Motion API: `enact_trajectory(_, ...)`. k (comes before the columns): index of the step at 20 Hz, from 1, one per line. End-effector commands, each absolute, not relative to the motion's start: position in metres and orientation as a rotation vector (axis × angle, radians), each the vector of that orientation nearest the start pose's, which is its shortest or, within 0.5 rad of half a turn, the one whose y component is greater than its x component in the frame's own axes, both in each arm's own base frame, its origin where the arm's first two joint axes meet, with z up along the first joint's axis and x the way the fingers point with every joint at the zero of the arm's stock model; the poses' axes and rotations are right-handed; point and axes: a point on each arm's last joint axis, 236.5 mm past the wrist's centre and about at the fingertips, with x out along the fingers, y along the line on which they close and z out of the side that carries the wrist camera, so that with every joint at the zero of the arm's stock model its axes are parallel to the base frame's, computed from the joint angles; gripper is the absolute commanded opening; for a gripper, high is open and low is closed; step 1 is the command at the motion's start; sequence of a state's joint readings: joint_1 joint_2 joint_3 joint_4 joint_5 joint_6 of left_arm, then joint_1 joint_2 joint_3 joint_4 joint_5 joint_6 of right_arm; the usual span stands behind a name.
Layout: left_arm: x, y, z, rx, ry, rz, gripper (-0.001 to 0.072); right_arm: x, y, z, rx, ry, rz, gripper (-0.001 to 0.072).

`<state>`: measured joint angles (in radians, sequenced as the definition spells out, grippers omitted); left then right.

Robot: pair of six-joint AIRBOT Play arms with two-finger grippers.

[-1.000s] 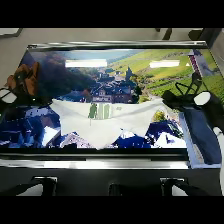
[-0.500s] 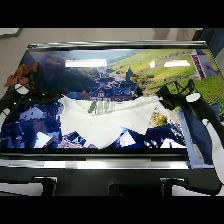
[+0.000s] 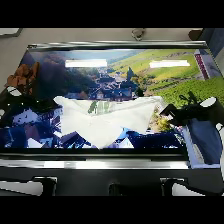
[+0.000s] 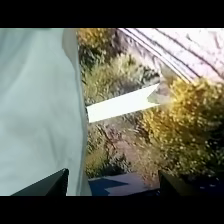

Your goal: Fold the shirts.

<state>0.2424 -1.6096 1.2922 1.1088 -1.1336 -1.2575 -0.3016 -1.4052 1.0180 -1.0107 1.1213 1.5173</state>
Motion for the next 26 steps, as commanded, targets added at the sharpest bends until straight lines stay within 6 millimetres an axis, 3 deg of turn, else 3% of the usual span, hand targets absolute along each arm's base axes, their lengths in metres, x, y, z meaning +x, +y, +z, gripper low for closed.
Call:
enact_trajectory(1, 0.427, -0.025, -0.067, -0.319, 1.335, -0.355, 0.0615, 0.352, 0.022, -0.063, 0.688, 1.438, 0.068, 0.0666)
enact_trajectory(6, 0.423, -0.037, -0.092, -0.304, 1.386, -0.387, 0.0583, 0.350, 0.046, -0.073, 0.660, 1.481, 0.112, 0.0665)
enact_trajectory(8, 0.424, -0.036, -0.095, -0.315, 1.391, -0.377, 0.0160, 0.344, 0.062, -0.085, 0.644, 1.534, 0.139, 0.0666)
enact_trajectory(9, 0.425, -0.036, -0.093, -0.310, 1.386, -0.380, 0.0027, 0.343, 0.073, -0.089, 0.639, 1.552, 0.158, 0.0666)
enact_trajectory(12, 0.433, -0.035, -0.083, -0.295, 1.361, -0.383, 0.0026, 0.345, 0.090, -0.100, 0.624, 1.563, 0.175, 0.0663)
enact_trajectory(15, 0.438, -0.035, -0.073, -0.286, 1.346, -0.394, 0.0026, 0.338, 0.113, -0.099, 0.714, 1.614, 0.204, 0.0658)
enact_trajectory(16, 0.438, -0.035, -0.070, -0.284, 1.345, -0.398, 0.0026, 0.335, 0.123, -0.096, 0.741, 1.633, 0.227, 0.0620)
enact_trajectory(17, 0.438, -0.036, -0.067, -0.283, 1.346, -0.402, 0.0025, 0.331, 0.130, -0.094, 0.748, 1.647, 0.247, 0.0489)
enact_trajectory(18, 0.437, -0.037, -0.063, -0.283, 1.347, -0.409, 0.0025, 0.329, 0.139, -0.092, 0.743, 1.656, 0.269, 0.0316)
enact_trajectory(19, 0.436, -0.039, -0.056, -0.283, 1.350, -0.421, 0.0025, 0.328, 0.144, -0.090, 0.732, 1.654, 0.291, 0.0047)
enact_trajectory(20, 0.436, -0.040, -0.043, -0.272, 1.343, -0.438, 0.0025, 0.332, 0.146, -0.082, 0.716, 1.627, 0.324, 0.0044)
enact_trajectory(22, 0.448, -0.036, 0.002, -0.240, 1.254, -0.443, 0.0023, 0.358, 0.135, -0.046, 0.633, 1.488, 0.374, 0.0042)
enact_trajectory(23, 0.463, -0.031, 0.041, -0.242, 1.152, -0.407, 0.0023, 0.378, 0.122, -0.015, 0.570, 1.377, 0.368, 0.0042)
enact_trajectory(25, 0.481, -0.024, 0.142, -0.218, 0.898, -0.353, 0.0024, 0.423, 0.087, 0.086, 0.421, 1.049, 0.330, 0.0043)
enact_trajectory(26, 0.480, -0.023, 0.204, -0.192, 0.753, -0.331, 0.0024, 0.440, 0.065, 0.159, 0.352, 0.830, 0.287, 0.0043)
